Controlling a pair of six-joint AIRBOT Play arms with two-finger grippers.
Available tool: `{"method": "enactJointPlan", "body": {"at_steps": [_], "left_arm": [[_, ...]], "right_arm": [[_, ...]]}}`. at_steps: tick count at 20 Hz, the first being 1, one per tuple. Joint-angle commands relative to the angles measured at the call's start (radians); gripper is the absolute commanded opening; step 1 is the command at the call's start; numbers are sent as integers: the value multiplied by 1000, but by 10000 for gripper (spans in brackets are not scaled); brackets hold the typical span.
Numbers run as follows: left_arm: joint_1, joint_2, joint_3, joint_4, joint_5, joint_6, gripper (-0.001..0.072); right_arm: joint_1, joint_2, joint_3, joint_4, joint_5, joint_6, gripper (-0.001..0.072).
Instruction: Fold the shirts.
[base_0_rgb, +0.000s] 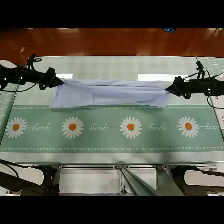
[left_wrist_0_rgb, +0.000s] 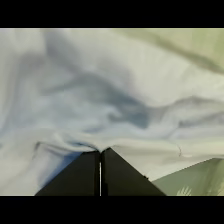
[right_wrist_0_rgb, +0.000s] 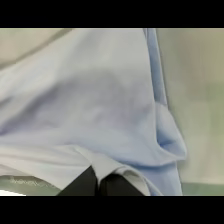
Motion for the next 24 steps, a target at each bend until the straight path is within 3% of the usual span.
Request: {"method": "enactJointPlan", "body": {"at_steps": [1, 7, 13, 14, 15, 16, 18, 20, 22, 24], "left_arm": [[-8, -150, 192, 1, -57, -57, 16], [-6, -212, 232, 18, -58, -55, 16], [-8, -212, 232, 20, -32, -53, 16], [-11, -212, 232, 15, -35, -53, 64], [-13, -209, 232, 16, -58, -53, 329], [-10, -208, 242, 18, -98, -52, 504], [22, -199, 287, 40, -219, -34, 509], [77, -135, 290, 98, -259, -34, 509], [127, -21, 248, 108, -206, -14, 510], [137, 141, 124, 104, -63, 43, 509]], "right_arm": [[0, -101, 112, 32, -4, 3, 17], [0, -226, 175, 150, -3, -48, 17], [15, -251, 175, 169, -25, -79, 23], [27, -251, 175, 168, -51, -81, 216], [33, -251, 176, 172, -72, -90, 411], [30, -248, 186, 169, -69, -89, 415], [-18, -225, 222, 169, -10, -71, 414], [-109, -169, 252, 169, 77, -55, 414], [-211, -79, 245, 85, 92, -33, 413], [-282, 22, 167, -43, 23, 29, 414]]}}
